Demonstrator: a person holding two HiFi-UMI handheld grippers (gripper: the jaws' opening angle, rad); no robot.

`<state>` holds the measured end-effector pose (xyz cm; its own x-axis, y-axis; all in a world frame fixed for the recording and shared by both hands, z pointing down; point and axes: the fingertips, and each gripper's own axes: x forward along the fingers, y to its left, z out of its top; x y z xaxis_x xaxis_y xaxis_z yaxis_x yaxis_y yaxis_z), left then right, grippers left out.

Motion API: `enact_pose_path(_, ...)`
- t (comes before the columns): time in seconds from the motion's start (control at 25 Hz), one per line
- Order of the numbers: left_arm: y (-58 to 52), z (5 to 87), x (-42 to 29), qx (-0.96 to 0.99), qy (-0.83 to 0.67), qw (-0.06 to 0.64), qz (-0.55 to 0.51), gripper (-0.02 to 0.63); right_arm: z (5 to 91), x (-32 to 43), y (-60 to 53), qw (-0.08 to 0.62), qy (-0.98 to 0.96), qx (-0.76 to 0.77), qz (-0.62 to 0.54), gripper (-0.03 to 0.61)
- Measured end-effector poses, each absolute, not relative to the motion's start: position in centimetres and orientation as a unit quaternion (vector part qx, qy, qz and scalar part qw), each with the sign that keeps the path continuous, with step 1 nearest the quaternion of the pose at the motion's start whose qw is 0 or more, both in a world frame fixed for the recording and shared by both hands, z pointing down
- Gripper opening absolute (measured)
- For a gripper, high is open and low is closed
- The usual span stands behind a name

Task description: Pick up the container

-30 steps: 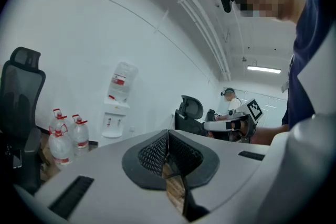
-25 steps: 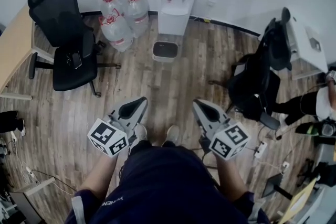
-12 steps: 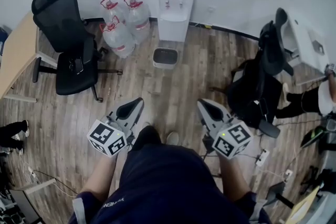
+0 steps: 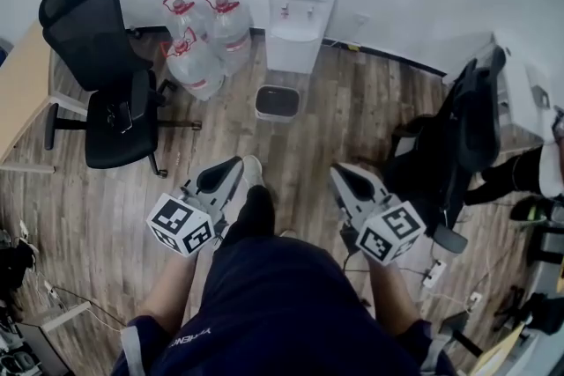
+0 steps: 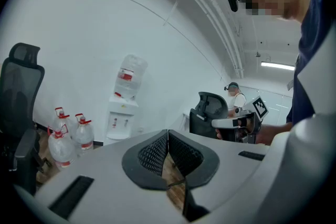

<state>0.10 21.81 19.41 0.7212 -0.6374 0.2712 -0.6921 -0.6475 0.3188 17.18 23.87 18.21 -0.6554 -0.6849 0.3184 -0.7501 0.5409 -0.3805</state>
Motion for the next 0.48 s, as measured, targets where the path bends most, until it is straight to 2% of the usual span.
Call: enact_pose_path(0.48,1.6,21.9,-5.1,0.917,-0.319,0.220,0.093,0.026,19.8,11.4,5.7,0.110,-0.851,0.442,0.262,0.017)
